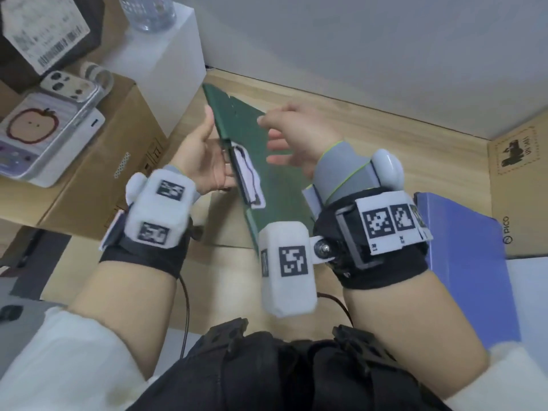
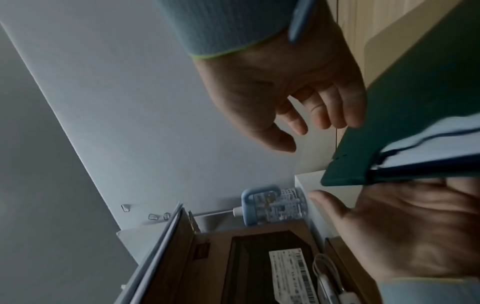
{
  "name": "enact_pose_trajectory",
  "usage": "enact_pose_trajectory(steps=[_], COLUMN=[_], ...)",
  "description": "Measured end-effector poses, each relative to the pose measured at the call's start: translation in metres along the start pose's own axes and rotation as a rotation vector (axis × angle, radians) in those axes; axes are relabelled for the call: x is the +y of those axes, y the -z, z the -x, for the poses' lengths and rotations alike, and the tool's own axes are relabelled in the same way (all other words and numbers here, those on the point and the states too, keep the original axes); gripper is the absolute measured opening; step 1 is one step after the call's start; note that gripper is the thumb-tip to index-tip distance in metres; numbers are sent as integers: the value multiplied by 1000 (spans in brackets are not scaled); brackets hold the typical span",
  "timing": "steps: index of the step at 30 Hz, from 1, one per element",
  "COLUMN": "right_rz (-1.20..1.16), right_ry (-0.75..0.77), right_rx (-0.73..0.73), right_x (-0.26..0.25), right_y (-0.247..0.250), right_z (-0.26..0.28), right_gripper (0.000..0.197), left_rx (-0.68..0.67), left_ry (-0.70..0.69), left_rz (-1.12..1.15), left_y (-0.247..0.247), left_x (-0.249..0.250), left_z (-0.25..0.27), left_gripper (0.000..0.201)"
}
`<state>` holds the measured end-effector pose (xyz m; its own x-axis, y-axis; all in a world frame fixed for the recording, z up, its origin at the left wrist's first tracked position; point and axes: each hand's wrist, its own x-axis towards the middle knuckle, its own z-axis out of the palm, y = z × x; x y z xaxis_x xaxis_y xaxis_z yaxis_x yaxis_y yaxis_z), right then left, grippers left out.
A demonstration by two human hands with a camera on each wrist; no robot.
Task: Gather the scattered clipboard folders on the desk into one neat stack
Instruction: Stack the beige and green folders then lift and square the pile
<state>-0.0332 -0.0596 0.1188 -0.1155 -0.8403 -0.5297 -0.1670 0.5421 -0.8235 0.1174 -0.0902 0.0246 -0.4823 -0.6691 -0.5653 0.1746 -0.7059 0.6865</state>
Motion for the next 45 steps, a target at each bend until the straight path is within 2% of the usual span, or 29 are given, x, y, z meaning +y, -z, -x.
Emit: enact_pose_trajectory(steps=[1,2,4,5,8,9,12,15,18,21,25,26,28,33,34,38,39,41,45], right_rz=[17,30,53,60,96,113,155,191,235,328,378,373,357,293,267,76,33,1,-64], right_ry=[-13,-21,-47,-69,-133,-158,-268,-402,-486,-453,-393,-387,-386,-432,-454,-499,-499,-498,-472], right_rx=[-17,-27,-21,-1,72,95,173,285,332,350,348,348,354,393,404,430,437,454,430], right_x=[-1,-1,2,6,26,36,68,99,121,130,138,140,140,140,141,151,155,164,172], right_y=[-3,-5,-9,-9,-5,-3,4,12,19,15,14,15,17,28,29,36,38,39,44], right_z=[-2,-4,-14,-21,-42,-49,-69,-81,-83,-81,-79,-79,-80,-82,-83,-81,-80,-82,-82], right_gripper=[13,14,16,16,10,13,33,64,76,72,69,69,68,66,64,45,36,15,12], left_rx=[3,38,149,186,283,318,435,510,613,612,653,658,650,594,587,579,561,524,419], left_ry=[-7,-1,-7,2,27,19,-41,-86,57,106,38,37,49,85,114,226,263,346,418], left_rz=[-17,-57,-126,-132,-146,-136,-119,-193,-459,-669,-677,-650,-598,-488,-485,-520,-530,-525,-493], left_y=[4,7,14,15,16,15,10,9,13,14,12,11,13,13,13,13,11,10,9], left_x=[3,4,1,-1,-8,-9,-10,-10,-12,-20,-24,-22,-16,-14,-15,-11,-8,-3,-2], left_z=[1,1,-5,-10,-28,-34,-49,-62,-73,-83,-92,-90,-86,-70,-67,-63,-60,-59,-55], left_gripper=[68,57,22,12,16,19,46,55,65,62,86,87,72,16,10,22,16,26,40])
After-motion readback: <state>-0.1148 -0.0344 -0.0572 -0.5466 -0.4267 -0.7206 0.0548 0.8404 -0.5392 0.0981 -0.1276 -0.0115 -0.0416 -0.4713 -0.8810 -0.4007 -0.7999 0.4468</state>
